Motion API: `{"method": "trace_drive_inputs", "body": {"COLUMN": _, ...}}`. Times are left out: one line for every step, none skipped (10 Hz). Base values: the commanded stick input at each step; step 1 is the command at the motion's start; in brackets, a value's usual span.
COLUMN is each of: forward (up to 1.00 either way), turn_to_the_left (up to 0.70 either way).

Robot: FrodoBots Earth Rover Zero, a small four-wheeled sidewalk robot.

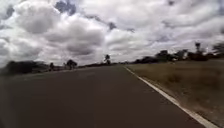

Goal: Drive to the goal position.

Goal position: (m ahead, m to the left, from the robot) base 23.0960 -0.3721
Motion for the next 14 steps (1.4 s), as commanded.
{"method": "trace_drive_inputs", "body": {"forward": 0.78, "turn_to_the_left": -0.30}}
{"method": "trace_drive_inputs", "body": {"forward": 0.78, "turn_to_the_left": -0.29}}
{"method": "trace_drive_inputs", "body": {"forward": 0.78, "turn_to_the_left": -0.27}}
{"method": "trace_drive_inputs", "body": {"forward": 0.78, "turn_to_the_left": -0.09}}
{"method": "trace_drive_inputs", "body": {"forward": 0.78, "turn_to_the_left": 0.00}}
{"method": "trace_drive_inputs", "body": {"forward": 0.78, "turn_to_the_left": 0.00}}
{"method": "trace_drive_inputs", "body": {"forward": 0.78, "turn_to_the_left": 0.00}}
{"method": "trace_drive_inputs", "body": {"forward": 0.78, "turn_to_the_left": 0.00}}
{"method": "trace_drive_inputs", "body": {"forward": 0.78, "turn_to_the_left": 0.00}}
{"method": "trace_drive_inputs", "body": {"forward": 0.78, "turn_to_the_left": 0.00}}
{"method": "trace_drive_inputs", "body": {"forward": 0.78, "turn_to_the_left": 0.00}}
{"method": "trace_drive_inputs", "body": {"forward": 0.78, "turn_to_the_left": 0.00}}
{"method": "trace_drive_inputs", "body": {"forward": 0.78, "turn_to_the_left": 0.00}}
{"method": "trace_drive_inputs", "body": {"forward": 0.78, "turn_to_the_left": 0.00}}
